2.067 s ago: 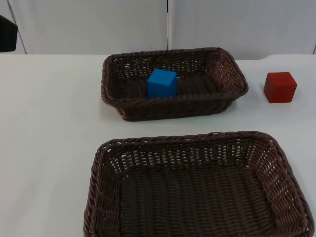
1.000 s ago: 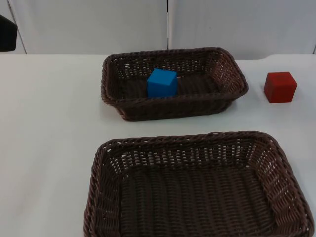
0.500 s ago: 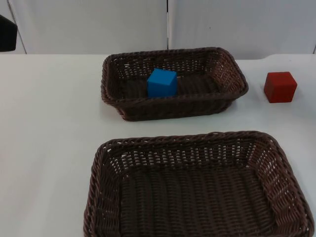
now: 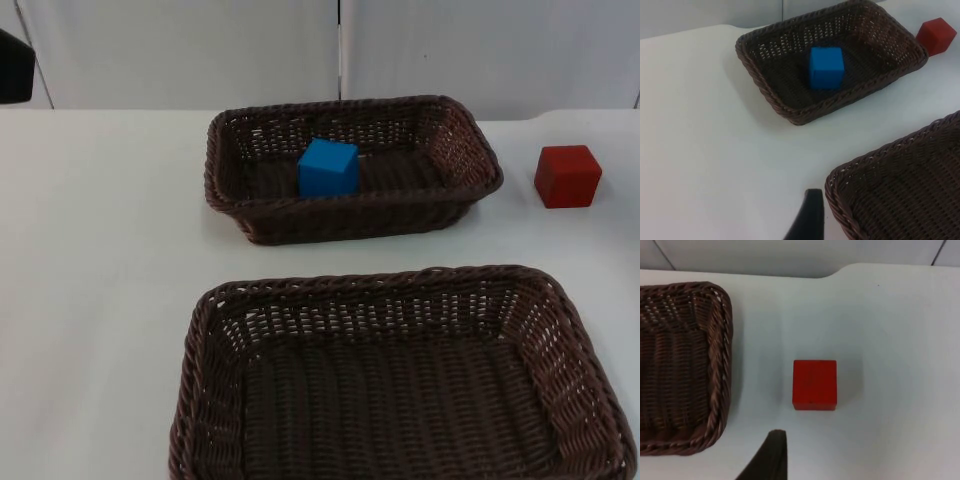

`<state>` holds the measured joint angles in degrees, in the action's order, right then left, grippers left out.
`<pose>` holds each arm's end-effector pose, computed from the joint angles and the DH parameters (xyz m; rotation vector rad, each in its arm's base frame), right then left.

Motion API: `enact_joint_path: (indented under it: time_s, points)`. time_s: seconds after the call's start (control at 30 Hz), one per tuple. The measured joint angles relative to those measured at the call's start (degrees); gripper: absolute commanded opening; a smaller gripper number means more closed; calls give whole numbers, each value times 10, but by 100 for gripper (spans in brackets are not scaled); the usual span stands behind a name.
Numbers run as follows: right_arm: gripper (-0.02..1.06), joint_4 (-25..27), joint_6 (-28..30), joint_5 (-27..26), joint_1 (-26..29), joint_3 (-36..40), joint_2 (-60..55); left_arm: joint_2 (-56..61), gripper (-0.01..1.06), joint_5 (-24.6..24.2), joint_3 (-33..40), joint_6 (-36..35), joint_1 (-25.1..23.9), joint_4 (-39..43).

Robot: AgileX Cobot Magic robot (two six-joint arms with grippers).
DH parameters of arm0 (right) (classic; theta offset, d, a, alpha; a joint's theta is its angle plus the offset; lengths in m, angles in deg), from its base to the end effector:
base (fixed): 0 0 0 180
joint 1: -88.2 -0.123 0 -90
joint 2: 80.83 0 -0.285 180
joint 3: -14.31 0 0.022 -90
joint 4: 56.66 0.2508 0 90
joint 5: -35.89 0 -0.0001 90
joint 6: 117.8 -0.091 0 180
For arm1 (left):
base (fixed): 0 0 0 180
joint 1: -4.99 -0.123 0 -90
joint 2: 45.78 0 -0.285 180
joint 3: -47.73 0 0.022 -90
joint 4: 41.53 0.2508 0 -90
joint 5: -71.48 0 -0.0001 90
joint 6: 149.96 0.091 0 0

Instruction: Pick up one cube with the left hand and place it into the upper basket. Pick up one cube with the right hand and place it into the lower basket.

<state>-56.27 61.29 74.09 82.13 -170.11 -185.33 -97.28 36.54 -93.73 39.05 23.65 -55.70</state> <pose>0.3804 0.0408 0.3087 -0.1042 2.4122 0.0635 0.1360 -0.0594 0.3172 0.3839 2.1492 -0.3652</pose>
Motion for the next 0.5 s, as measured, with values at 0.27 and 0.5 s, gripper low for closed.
enact_joint_path:
  time_s: [0.27,0.5]
  points:
    - [105,0,0,-10,0,-59,-97,0,77,2,0,0,0,0]
    - [105,0,0,-55,0,-80,-178,0,77,2,0,0,0,0]
